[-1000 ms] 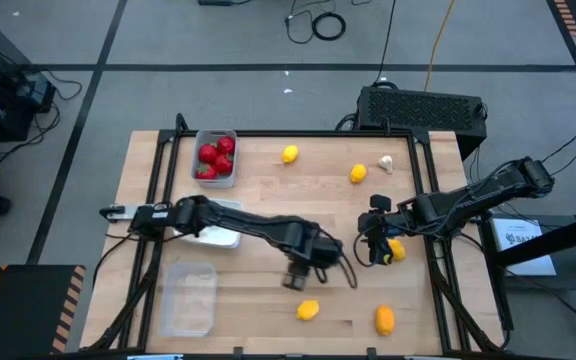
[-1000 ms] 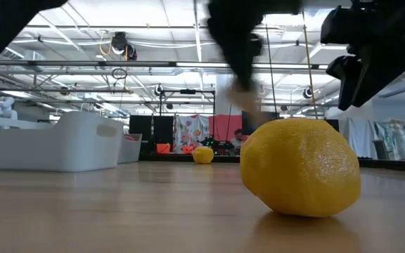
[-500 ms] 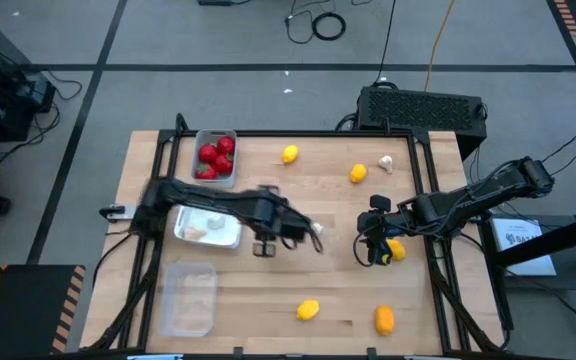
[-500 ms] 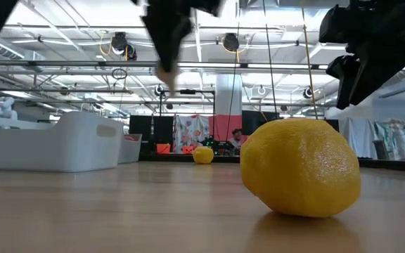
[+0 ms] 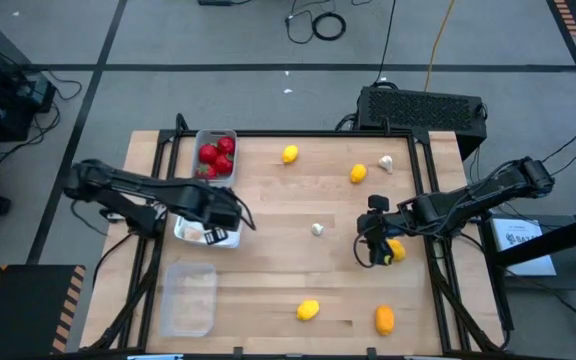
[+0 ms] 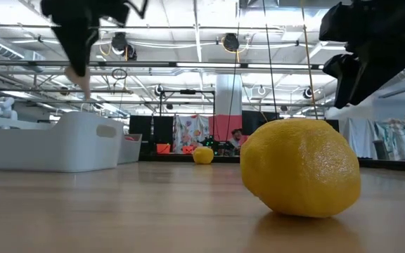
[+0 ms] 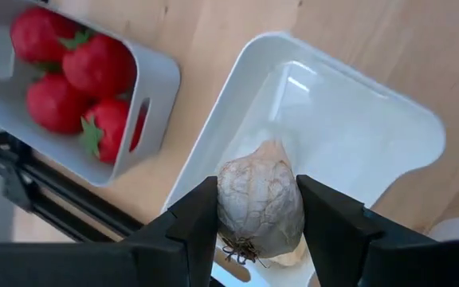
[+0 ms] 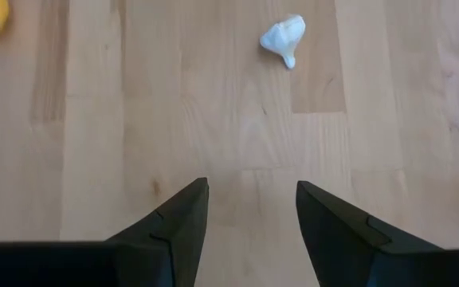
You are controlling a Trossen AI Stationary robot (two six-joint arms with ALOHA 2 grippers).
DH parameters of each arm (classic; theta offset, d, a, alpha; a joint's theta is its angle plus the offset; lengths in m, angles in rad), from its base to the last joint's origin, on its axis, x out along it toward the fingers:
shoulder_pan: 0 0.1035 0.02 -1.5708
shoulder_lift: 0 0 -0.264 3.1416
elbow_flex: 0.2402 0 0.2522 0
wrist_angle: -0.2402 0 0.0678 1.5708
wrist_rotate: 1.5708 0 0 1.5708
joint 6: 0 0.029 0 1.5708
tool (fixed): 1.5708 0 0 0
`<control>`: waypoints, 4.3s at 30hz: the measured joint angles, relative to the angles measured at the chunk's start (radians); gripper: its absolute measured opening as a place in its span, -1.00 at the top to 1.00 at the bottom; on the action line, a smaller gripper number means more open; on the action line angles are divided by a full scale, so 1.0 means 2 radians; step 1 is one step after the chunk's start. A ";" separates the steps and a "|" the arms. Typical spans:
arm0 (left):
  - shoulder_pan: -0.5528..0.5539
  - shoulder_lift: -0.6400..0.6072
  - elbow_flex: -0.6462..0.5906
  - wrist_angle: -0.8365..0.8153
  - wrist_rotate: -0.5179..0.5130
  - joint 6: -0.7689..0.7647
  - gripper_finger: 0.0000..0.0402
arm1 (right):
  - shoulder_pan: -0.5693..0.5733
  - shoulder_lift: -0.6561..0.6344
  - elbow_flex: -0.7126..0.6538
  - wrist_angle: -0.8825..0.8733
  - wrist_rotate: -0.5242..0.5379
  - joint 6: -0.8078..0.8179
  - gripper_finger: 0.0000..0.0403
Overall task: Sort produce into baskets
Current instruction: Put the white garlic into the white bin
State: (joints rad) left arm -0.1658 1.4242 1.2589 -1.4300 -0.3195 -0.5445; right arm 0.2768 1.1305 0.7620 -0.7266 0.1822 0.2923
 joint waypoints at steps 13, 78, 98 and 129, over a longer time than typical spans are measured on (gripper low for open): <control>0.000 -0.019 -0.112 0.015 -0.034 -0.039 0.11 | 0.000 0.000 0.000 -0.008 0.000 -0.008 0.09; -0.023 0.094 -0.128 0.889 -0.028 0.355 -0.24 | -0.580 0.159 0.044 0.009 0.027 -0.038 0.09; -0.023 0.094 -0.128 0.889 -0.022 0.358 -0.24 | -0.645 0.205 0.061 0.006 -0.041 -0.052 0.09; -0.023 0.094 -0.128 0.860 -0.023 0.355 -0.24 | -0.610 0.220 0.075 -0.010 -0.008 -0.059 0.32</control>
State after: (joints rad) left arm -0.2115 1.6131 1.0039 0.2909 -0.3648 0.1646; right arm -0.9436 1.5695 0.9112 -0.7469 0.1656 0.1747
